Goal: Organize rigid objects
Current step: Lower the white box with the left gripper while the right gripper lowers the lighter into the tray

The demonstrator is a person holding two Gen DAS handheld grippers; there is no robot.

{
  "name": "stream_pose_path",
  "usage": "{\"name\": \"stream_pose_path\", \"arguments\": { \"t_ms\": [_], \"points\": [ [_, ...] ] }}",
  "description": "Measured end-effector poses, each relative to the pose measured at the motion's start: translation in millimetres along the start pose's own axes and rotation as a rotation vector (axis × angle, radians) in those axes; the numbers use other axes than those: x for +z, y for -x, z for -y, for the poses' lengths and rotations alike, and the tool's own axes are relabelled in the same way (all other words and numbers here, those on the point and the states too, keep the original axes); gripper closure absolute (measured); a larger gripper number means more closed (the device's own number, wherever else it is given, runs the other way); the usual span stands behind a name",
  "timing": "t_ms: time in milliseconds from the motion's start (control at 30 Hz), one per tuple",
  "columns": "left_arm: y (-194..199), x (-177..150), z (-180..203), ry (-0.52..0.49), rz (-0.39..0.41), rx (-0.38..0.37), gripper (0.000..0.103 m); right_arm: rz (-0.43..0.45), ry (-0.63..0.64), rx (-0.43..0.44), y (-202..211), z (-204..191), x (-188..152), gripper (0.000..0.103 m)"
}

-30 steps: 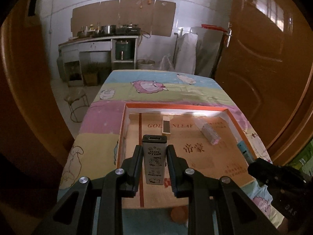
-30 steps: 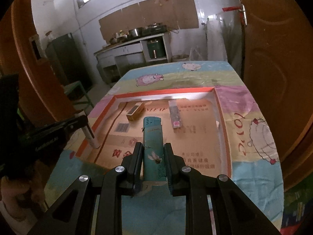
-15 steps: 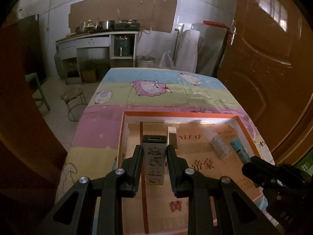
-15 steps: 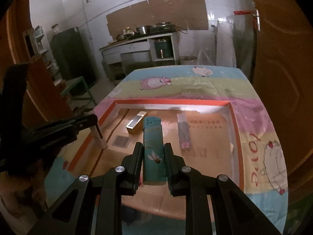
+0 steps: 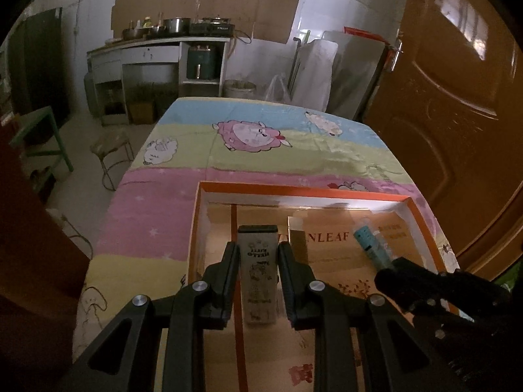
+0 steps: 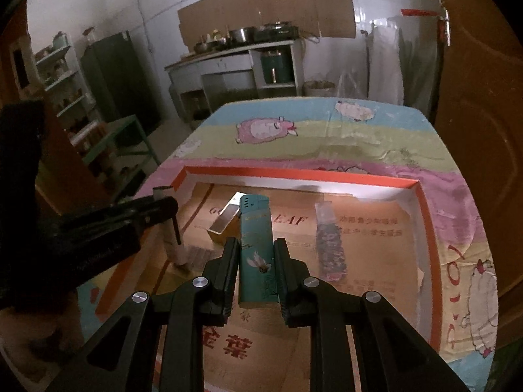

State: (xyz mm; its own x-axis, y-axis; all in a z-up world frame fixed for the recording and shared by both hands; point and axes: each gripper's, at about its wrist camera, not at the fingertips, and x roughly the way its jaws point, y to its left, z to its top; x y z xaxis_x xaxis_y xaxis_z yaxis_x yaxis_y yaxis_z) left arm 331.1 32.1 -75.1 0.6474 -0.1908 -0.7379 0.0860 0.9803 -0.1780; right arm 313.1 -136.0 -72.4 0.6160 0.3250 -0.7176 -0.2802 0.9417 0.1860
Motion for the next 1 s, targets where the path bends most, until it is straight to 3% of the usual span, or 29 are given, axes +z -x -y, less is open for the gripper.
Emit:
{"name": "stream_pose_path", "arguments": {
  "t_ms": [633,1000],
  "points": [
    [-36,-10,0,-0.007,-0.069,0.030,0.078,-0.062,0.016,-0.001,-29,1,-9,0.080],
    [-41,-12,-3,-0.011,-0.078,0.034,0.078,-0.089,0.063,-0.053,-38,-2,-14,0.080]
  ]
}}
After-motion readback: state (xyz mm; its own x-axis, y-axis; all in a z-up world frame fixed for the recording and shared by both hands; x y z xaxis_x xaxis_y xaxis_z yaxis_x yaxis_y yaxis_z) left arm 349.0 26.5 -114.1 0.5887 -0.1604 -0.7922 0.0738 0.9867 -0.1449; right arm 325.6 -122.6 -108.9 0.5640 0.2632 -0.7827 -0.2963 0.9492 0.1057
